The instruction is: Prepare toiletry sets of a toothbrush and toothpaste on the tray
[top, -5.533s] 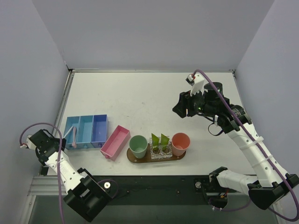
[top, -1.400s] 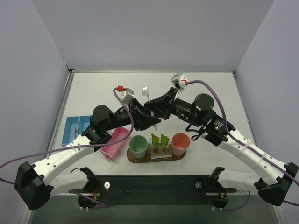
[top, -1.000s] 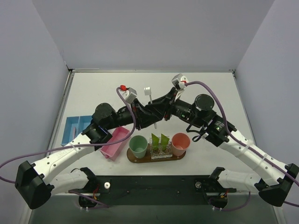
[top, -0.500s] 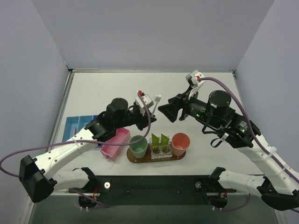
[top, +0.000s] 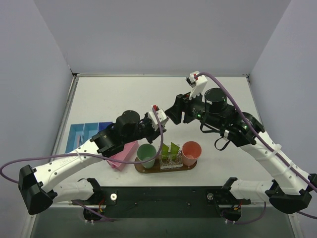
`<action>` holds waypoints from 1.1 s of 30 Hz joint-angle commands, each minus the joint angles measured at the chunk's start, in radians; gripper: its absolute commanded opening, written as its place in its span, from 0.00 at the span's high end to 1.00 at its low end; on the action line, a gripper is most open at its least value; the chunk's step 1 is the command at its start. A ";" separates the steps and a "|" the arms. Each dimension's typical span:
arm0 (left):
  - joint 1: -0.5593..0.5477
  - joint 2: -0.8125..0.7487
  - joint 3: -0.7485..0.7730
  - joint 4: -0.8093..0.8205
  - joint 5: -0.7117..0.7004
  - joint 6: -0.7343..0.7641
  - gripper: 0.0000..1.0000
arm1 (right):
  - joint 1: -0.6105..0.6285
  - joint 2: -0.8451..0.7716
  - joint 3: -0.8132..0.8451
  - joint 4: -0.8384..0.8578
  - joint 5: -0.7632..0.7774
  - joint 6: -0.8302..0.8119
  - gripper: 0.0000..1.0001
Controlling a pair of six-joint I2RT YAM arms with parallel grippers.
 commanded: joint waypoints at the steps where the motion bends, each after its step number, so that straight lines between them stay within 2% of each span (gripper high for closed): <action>1: -0.023 -0.026 0.005 0.015 -0.046 0.034 1.00 | -0.005 0.009 0.049 0.001 0.023 0.014 0.48; 15: -0.037 -0.023 0.000 0.021 -0.079 0.039 1.00 | -0.005 0.026 0.039 0.001 -0.001 0.022 0.66; 16: -0.039 -0.021 0.000 0.021 -0.080 0.039 1.00 | -0.006 0.028 0.039 0.002 -0.005 0.022 0.69; 20: -0.042 -0.023 -0.001 0.024 -0.086 0.038 1.00 | -0.005 0.035 0.042 0.002 -0.011 0.021 0.93; 22: -0.042 -0.024 0.000 0.023 -0.089 0.031 1.00 | -0.006 0.034 0.042 0.002 -0.012 0.018 1.00; 23: -0.042 -0.023 0.003 0.023 -0.089 0.033 0.85 | -0.006 0.031 0.042 0.002 -0.011 0.016 1.00; 26: -0.042 -0.026 0.009 0.023 -0.083 0.024 0.53 | -0.006 0.009 0.033 0.015 0.003 0.013 1.00; 27: -0.042 -0.029 0.009 0.023 -0.085 0.022 0.35 | -0.005 0.002 0.030 0.019 0.009 0.011 1.00; 30: -0.040 -0.043 0.008 0.033 -0.065 0.016 0.16 | -0.005 -0.032 0.007 0.038 0.038 0.002 1.00; 33: -0.028 -0.066 0.003 0.041 -0.039 0.007 0.13 | -0.005 -0.069 -0.019 0.053 0.077 -0.015 1.00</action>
